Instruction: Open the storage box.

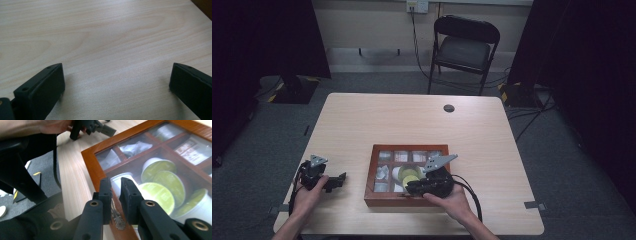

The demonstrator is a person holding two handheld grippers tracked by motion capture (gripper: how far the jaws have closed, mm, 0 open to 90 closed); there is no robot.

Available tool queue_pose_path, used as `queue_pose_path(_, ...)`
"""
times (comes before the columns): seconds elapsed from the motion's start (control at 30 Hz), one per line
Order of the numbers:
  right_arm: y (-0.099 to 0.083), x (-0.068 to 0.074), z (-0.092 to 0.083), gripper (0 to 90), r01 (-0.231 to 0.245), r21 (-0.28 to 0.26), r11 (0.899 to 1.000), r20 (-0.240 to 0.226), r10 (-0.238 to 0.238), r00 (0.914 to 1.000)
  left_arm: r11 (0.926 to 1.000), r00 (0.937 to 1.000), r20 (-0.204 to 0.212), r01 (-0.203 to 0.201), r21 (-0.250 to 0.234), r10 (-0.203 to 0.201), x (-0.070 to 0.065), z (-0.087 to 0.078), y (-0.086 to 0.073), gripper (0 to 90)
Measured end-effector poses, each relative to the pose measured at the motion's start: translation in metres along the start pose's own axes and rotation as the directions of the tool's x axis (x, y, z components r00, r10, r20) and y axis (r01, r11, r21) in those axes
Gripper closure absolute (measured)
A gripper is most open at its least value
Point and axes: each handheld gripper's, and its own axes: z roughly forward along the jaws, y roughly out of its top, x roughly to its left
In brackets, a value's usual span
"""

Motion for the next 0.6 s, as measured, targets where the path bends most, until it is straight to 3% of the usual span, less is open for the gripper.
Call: queue_pose_path(0.6,-0.007,0.004,0.015,80.5,0.039,0.047,0.998,-0.006,-0.039,0.9992,1.0,1.0,-0.001,0.0,-0.001,0.0,0.0,0.0,0.0,0.0)
